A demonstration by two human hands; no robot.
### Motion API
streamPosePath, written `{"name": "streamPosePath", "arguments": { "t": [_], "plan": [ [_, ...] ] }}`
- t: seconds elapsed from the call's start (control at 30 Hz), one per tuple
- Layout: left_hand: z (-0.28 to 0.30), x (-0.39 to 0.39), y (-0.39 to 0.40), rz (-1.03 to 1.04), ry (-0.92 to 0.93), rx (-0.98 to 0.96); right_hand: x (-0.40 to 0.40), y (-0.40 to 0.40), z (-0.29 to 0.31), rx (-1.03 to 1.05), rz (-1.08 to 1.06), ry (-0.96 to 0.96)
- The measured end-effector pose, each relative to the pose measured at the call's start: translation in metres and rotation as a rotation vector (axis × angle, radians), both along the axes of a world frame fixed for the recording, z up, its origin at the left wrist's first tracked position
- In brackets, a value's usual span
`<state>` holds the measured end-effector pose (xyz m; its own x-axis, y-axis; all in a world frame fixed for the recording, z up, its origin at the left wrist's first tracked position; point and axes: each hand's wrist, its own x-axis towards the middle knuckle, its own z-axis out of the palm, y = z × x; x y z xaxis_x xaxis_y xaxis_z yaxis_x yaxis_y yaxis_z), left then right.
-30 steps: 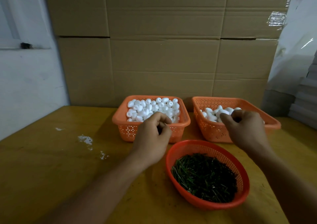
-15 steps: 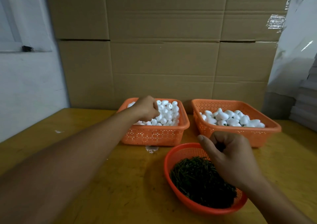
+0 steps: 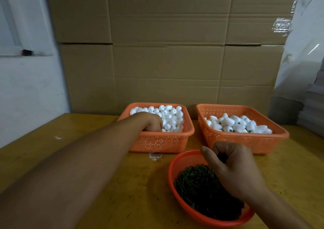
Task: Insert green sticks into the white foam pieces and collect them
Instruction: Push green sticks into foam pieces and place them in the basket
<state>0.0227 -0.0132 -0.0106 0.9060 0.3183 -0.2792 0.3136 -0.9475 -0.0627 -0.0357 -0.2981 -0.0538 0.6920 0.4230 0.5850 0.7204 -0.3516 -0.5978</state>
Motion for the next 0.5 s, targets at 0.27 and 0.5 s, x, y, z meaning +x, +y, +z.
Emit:
{"name": "streamPosePath", "arguments": {
  "t": [0.27,0.5],
  "plan": [
    [-0.009,0.012,-0.002,0.038,-0.017,-0.065,-0.004,0.001,0.001,-0.048,-0.002,0.023],
    [-0.014,0.019,0.003,0.081,-0.056,0.004,-0.008,0.001,0.003,-0.04,0.017,0.008]
  ]
}}
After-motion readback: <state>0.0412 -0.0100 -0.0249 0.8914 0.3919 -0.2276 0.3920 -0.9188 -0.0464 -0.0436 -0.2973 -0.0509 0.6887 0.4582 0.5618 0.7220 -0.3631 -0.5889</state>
